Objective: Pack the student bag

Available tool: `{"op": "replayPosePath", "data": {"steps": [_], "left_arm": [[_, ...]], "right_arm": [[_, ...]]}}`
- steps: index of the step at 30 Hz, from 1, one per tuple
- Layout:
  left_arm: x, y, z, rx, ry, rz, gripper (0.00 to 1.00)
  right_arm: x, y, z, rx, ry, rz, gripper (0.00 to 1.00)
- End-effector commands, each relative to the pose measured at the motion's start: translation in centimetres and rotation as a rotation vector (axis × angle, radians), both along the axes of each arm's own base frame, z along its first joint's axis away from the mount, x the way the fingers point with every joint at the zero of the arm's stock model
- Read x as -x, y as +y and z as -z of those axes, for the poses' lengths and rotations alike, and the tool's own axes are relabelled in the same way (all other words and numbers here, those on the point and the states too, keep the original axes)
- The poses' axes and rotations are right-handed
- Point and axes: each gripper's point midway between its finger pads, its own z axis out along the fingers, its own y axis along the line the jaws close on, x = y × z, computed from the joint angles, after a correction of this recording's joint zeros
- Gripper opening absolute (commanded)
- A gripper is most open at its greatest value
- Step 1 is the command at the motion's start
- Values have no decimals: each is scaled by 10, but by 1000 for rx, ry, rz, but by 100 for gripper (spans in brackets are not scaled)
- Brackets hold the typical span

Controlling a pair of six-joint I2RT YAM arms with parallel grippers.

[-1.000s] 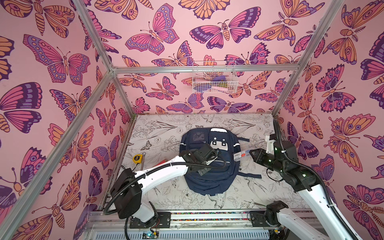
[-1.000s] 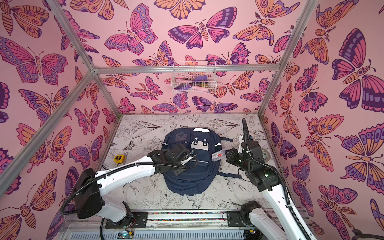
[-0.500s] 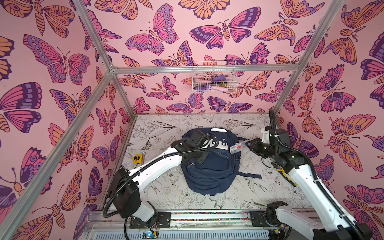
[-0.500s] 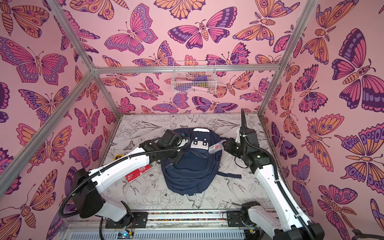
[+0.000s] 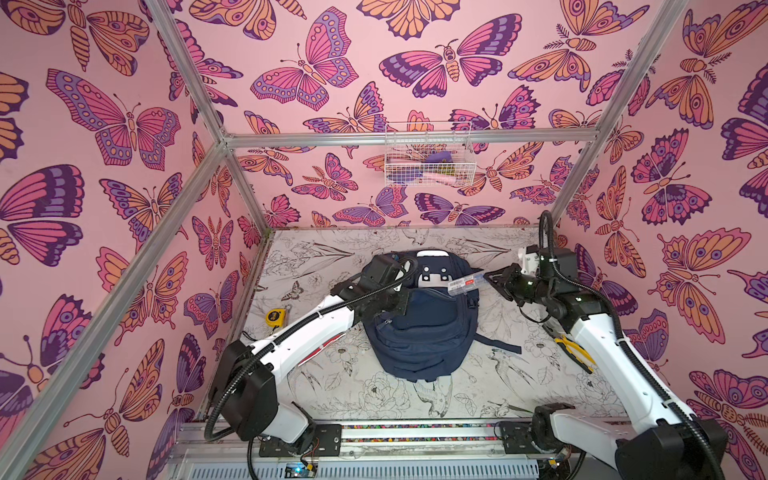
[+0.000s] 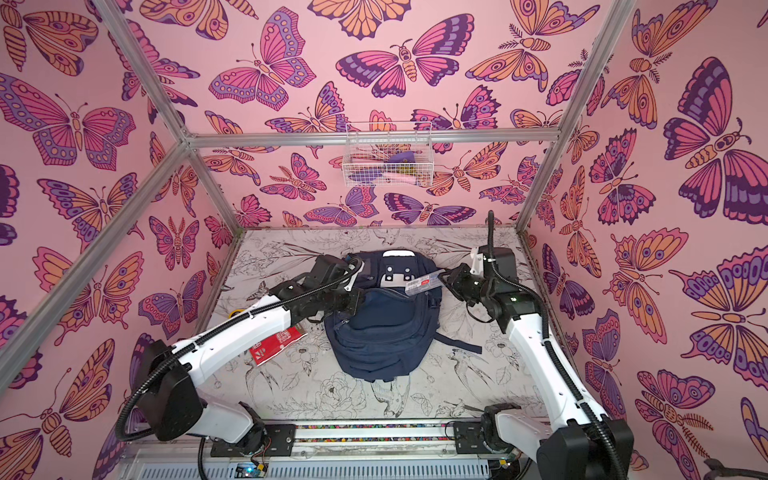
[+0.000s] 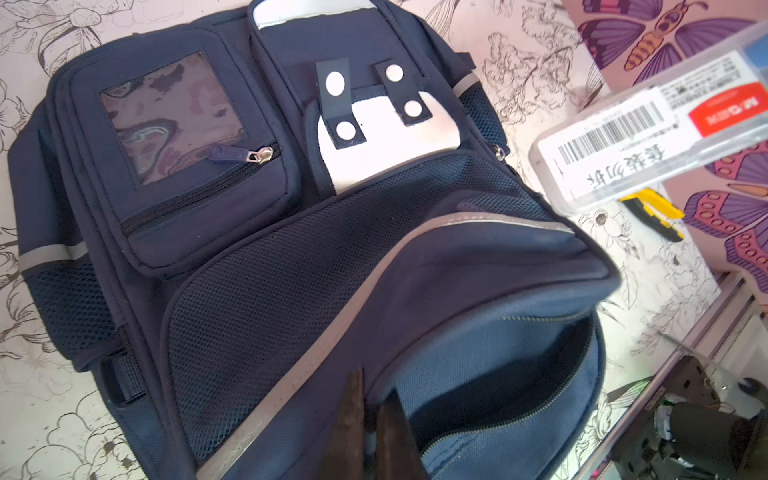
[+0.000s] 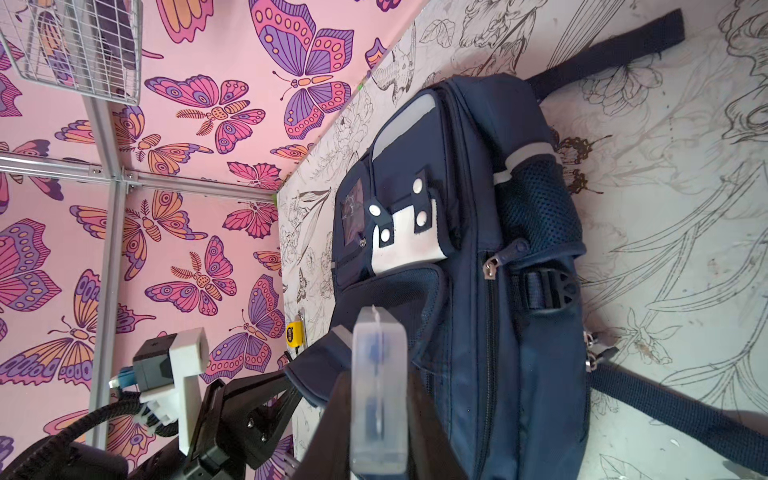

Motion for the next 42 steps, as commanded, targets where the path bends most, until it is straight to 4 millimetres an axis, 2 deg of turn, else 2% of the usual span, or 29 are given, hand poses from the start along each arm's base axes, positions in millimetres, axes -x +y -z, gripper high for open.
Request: {"op": "replayPosePath", "data": {"steps": [1,6,11,13,16,19,22,24,28,32,36,42], "left_arm": [[-17,-2,-40,125,-114,-69,0],[-24,-7,-51,158,-111,-82,0],[-23,-13,-43,190,-50,-84,0],[-23,-10,-35,206,-6,-127,0],[-23,-5,-34,246,35,-185,0],[-24,-4,-42,287,10,-186,0],[-22,-13,-49,348,7,-153,0],[-21,-17,-54,385,15,-147,0],[-18,-22,-59,436,22,-127,0],[-15,-26,-59,453,34,-103,0],[-10,-28,-63,464,21,-66,0],[2,-42,-66,474,29,72,0]], "right_arm": [[7,1,-37,6,-89,-41,0],[17,-5,-50,22,-108,-15,0],[27,-13,-36,82,-73,5,0],[34,-20,-34,116,-58,24,0],[48,-17,-29,108,-30,8,0],[63,-3,-9,74,12,-11,0],[74,28,9,-14,29,-56,0],[77,40,20,-62,35,-48,0],[69,43,34,-137,21,20,0],[53,50,26,-167,-15,25,0],[34,69,25,-157,-9,-24,0],[10,110,40,-153,4,-96,0]]}}
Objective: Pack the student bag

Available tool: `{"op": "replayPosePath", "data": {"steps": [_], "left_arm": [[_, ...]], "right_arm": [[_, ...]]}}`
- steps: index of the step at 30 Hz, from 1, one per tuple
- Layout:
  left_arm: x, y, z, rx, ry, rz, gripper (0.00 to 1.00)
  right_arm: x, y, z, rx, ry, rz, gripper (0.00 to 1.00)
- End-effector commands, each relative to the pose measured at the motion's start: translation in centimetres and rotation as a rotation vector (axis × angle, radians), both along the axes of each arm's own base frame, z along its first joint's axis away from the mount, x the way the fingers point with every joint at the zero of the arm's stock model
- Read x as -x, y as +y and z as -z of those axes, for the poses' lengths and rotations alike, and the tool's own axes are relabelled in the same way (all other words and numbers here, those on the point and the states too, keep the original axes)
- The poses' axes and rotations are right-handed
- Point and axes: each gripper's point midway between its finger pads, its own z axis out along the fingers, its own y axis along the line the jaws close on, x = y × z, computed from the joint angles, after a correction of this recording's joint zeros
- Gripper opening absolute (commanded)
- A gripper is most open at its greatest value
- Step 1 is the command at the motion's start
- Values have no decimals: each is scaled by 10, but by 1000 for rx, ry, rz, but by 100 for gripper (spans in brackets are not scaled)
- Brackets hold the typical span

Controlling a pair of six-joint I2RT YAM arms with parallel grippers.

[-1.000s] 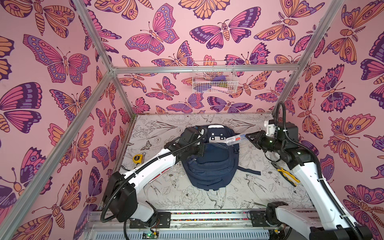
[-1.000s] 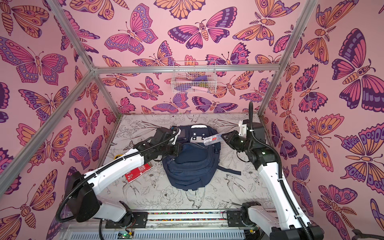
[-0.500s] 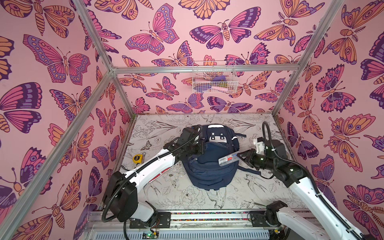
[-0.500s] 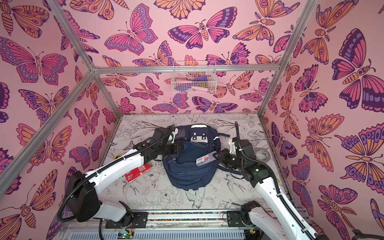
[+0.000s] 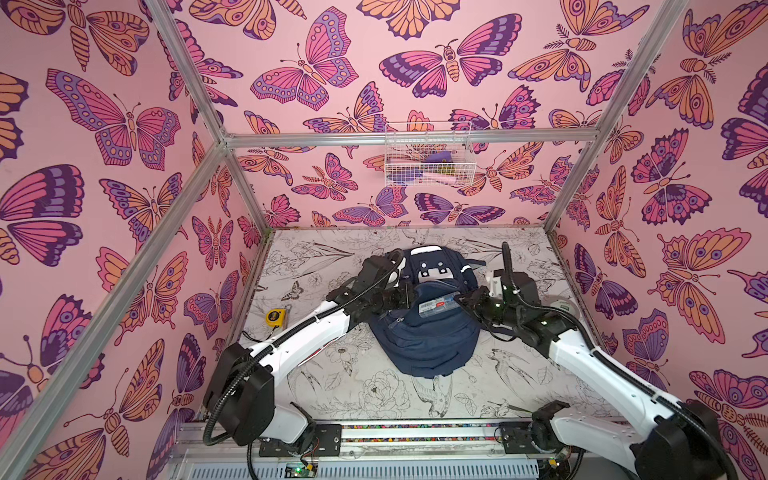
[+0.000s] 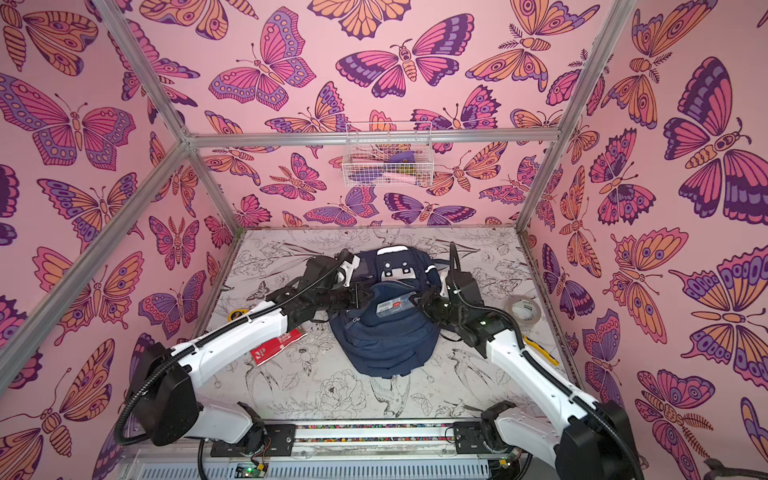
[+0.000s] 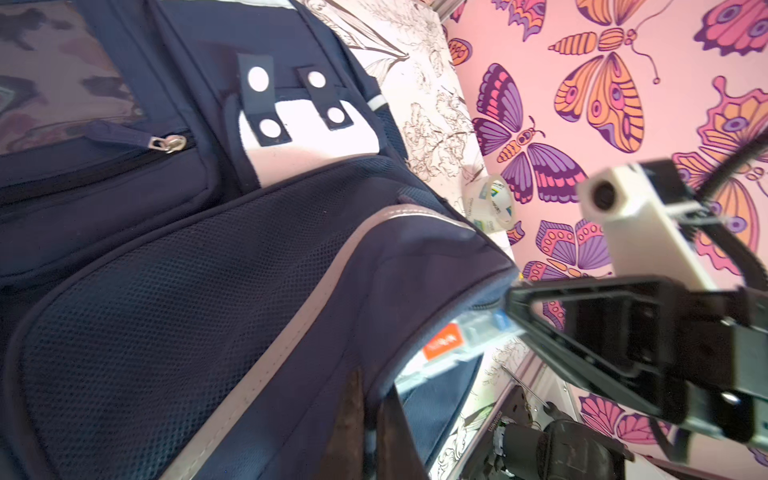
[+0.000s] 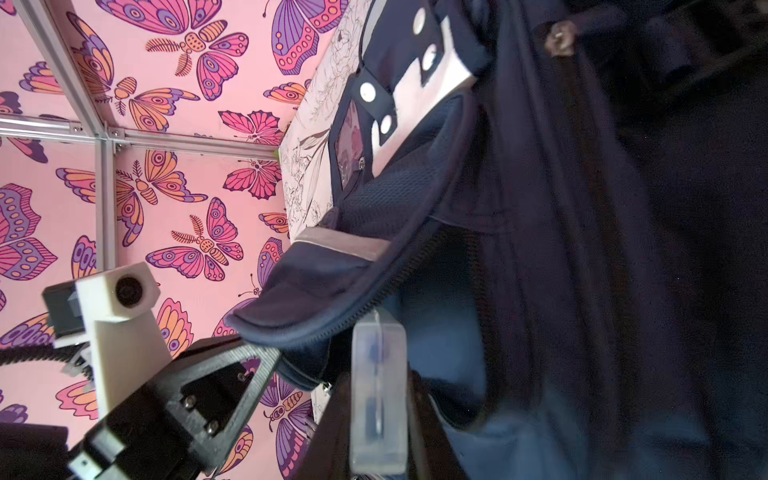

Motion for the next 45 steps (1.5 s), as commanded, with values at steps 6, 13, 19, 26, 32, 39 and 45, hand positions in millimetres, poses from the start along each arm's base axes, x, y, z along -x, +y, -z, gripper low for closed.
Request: {"op": "replayPosePath", "data": {"steps": [6,13,19,26,32,39,45], "left_arm": [[3,-11,-41,124,-117,111,0],[1,8,-17,103,-65,70,0],[-1,26,-9,97,-41,25,0],[0,55,11,-45,-43,-25,0],[-10,68,21,-163,-64,-62,0],[-22,72,14,-234,-112,-62,0],[-30,82,12,-305,-154,-85,0]], "right_arm": [[-25,56,1,-36,-48,-93,0],[-27,40,24,94,-12,-70,46],[-19,4,14,209,-34,-18,67],[8,-24,-4,312,-65,-33,66],[21,-23,-15,323,-107,-104,65],[15,7,-9,253,-97,-218,60],[6,40,-23,199,-134,-301,62]]}}
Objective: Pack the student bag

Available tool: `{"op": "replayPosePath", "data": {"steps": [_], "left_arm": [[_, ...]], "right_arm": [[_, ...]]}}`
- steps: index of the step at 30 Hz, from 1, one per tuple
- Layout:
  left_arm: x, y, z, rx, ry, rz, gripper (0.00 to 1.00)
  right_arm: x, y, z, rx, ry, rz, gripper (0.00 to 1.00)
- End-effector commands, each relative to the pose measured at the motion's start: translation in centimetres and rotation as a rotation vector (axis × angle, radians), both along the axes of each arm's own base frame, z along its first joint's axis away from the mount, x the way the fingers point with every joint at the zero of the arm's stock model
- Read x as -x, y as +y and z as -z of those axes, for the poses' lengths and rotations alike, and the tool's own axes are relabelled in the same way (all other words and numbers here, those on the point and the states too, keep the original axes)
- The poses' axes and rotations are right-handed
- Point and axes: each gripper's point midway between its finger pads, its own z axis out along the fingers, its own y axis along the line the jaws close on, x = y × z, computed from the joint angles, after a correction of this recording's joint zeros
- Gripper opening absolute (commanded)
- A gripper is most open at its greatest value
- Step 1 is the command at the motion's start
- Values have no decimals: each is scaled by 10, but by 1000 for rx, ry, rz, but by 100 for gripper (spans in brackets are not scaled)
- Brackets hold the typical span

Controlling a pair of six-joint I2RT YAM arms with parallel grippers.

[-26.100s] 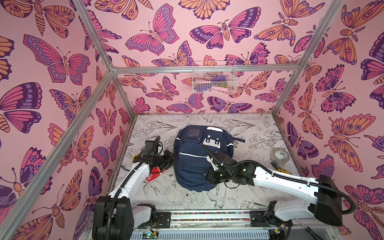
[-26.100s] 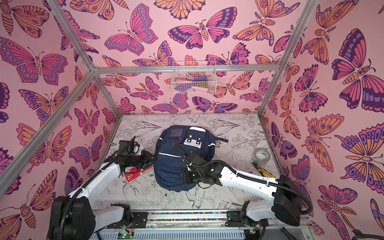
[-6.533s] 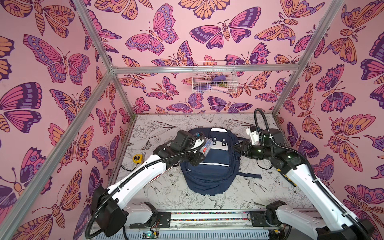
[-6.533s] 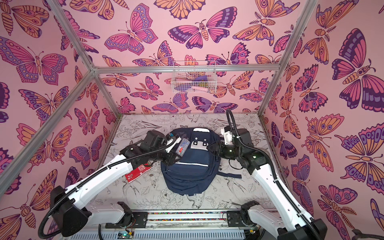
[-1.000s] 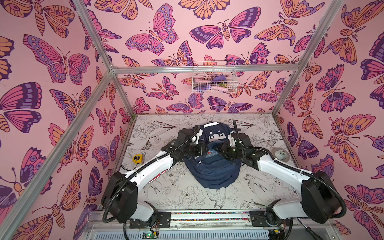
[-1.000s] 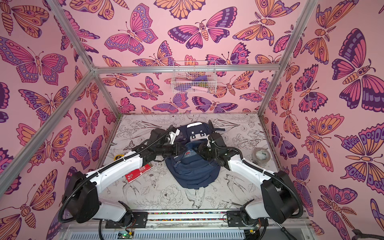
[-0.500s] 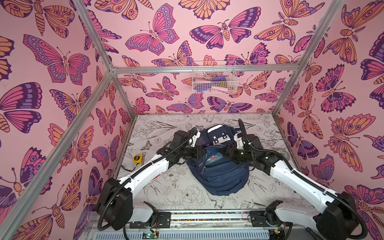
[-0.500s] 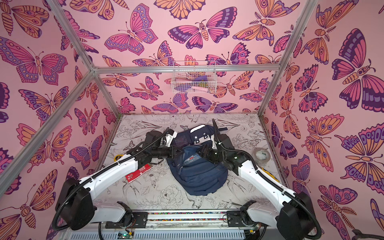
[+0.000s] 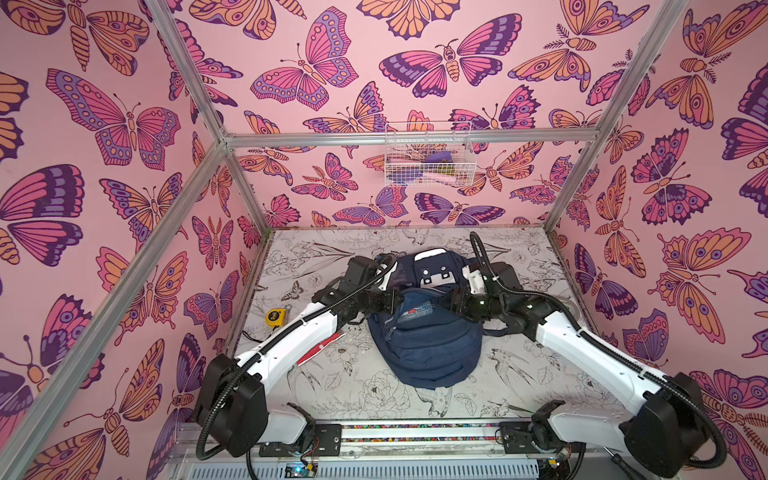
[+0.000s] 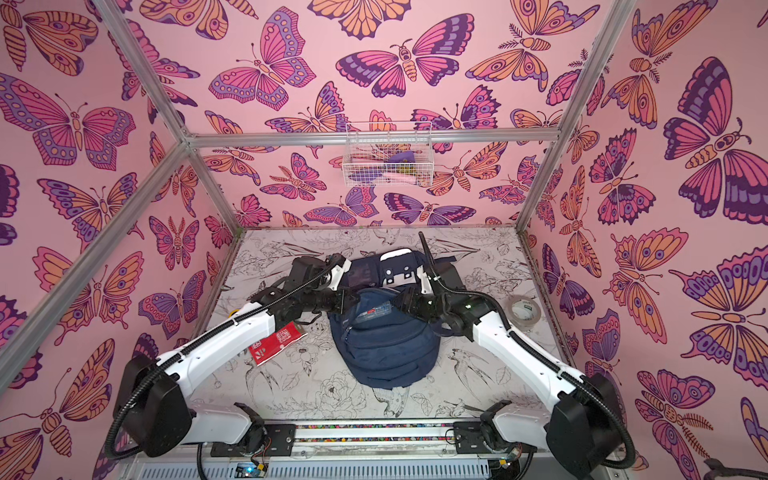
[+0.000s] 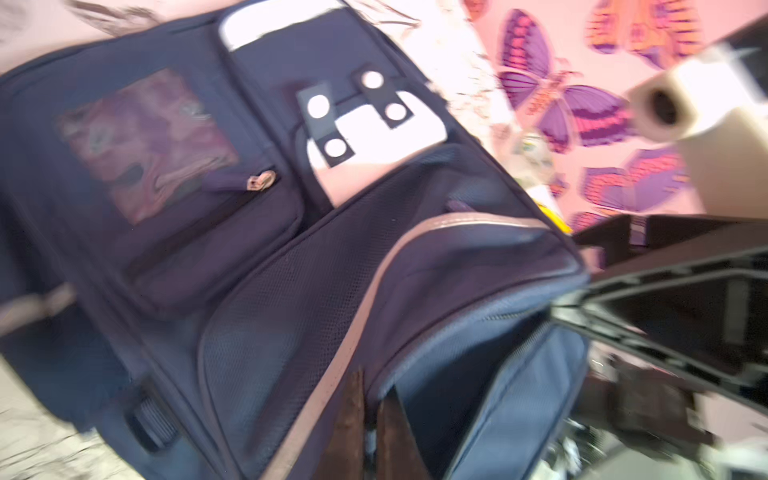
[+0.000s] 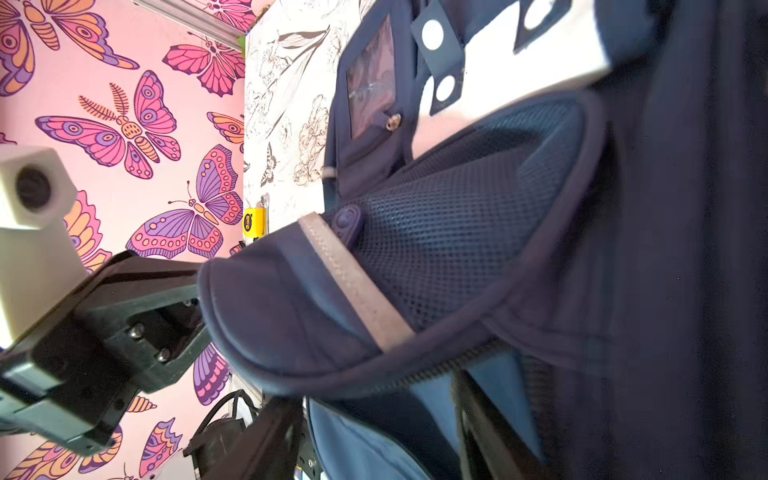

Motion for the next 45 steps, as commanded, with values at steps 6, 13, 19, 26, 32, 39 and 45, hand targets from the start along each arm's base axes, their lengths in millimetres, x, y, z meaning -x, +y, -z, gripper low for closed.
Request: {"op": "replayPosePath", "data": {"steps": [6,13,19,26,32,39,45], "left_arm": [[-13,15,-8,-36,-21,-60,7],[2,58,-18,-9,27,-312,70],[40,158,8,-166,184,-738,76],[93,213,68,-13,472,-1063,88],[118,237,103,52,567,-1258,99],[113,245,128,120,671,-1396,83],[114,249,145,152,752,-1518,84]], "right_arm": [[-12,5,-38,48,-125,-44,62],[-12,-16,-63,134,-210,-26,63],[-12,-7,-79,107,-236,-71,63],[-15,1,-82,75,-246,-96,63],[-15,7,-76,48,-230,-108,62],[-12,10,-69,27,-209,-119,61],[-10,9,-67,23,-204,-117,60]]}}
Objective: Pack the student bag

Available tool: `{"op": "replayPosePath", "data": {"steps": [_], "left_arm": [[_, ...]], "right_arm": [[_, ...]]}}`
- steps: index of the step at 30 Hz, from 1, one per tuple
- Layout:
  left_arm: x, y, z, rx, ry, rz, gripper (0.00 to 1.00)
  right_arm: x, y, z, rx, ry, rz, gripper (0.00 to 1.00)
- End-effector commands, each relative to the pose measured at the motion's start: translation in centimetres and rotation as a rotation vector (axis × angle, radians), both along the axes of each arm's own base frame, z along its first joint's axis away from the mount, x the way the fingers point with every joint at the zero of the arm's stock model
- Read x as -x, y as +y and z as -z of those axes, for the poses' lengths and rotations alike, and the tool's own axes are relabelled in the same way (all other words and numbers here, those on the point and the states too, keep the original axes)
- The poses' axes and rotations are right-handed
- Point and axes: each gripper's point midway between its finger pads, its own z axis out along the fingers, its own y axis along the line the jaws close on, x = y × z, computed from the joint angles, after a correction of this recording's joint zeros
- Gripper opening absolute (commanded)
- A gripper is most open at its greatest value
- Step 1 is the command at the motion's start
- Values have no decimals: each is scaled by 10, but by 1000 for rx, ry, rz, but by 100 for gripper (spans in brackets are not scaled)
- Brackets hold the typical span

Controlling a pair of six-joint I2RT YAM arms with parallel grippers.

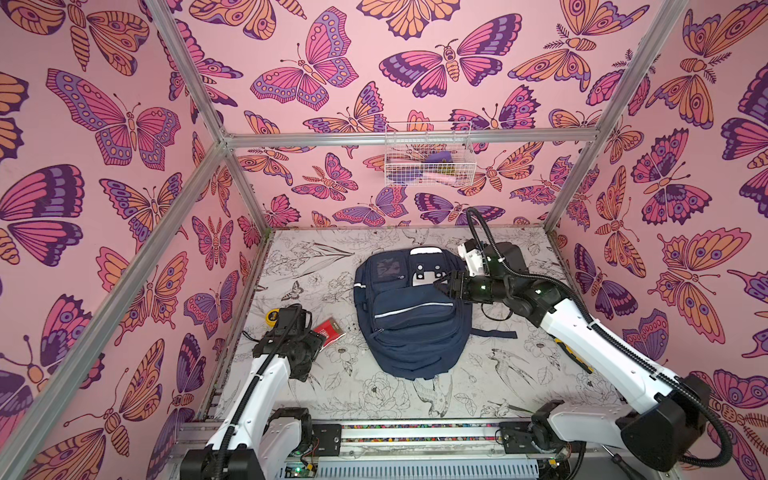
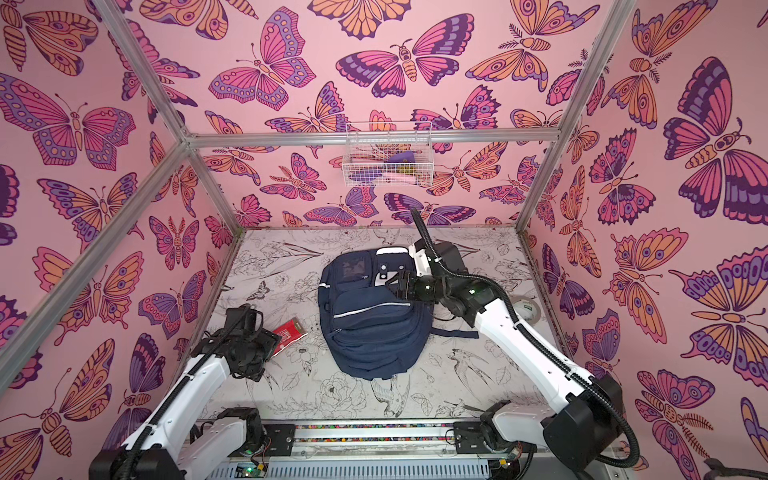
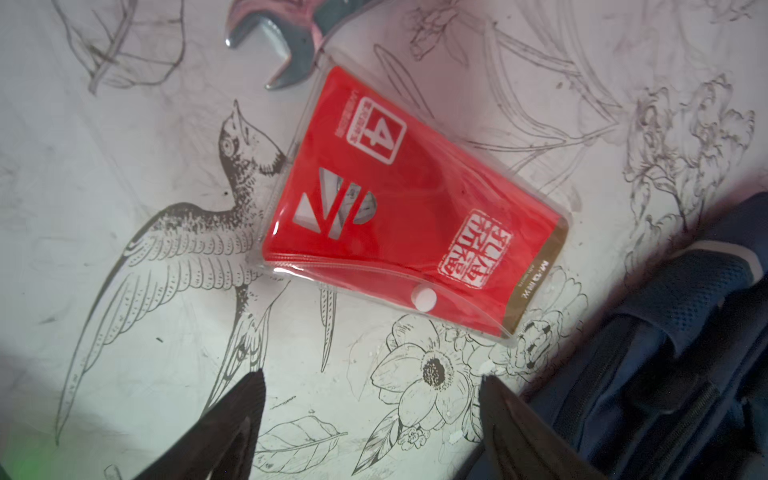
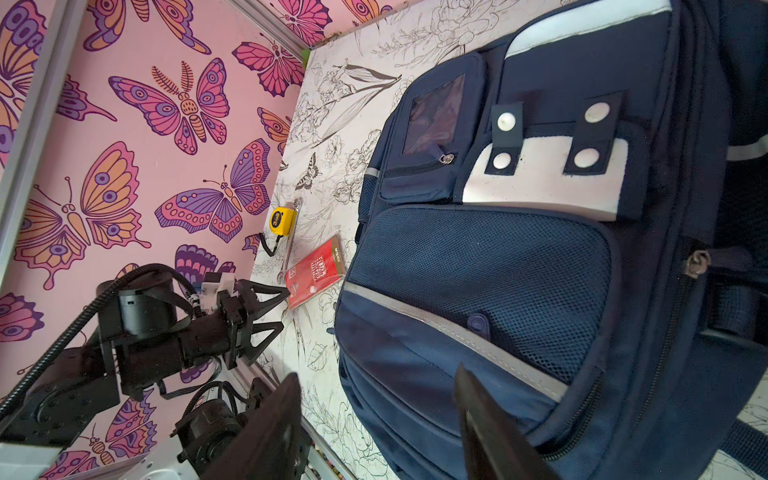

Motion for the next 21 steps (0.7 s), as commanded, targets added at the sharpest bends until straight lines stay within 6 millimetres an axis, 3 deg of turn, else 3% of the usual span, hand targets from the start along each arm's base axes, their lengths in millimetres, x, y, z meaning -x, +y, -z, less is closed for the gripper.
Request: {"op": "replayPosePath", "data": {"steps": [1,4,12,21], "left_arm": [[7,2,11,58,61,-177,84],[3,6,15,36,75,-196,84],[-18,21,34,21,69,-248,64],[-27,30,43,-6,100,-250,53]], "right_arm": [[-2,1,0,-17,2,2,60],[-2,1,-2,-24,3,-1,59],[3,1,-5,-37,5,-3,58],[7,-4,-5,-36,8,15,57]]}}
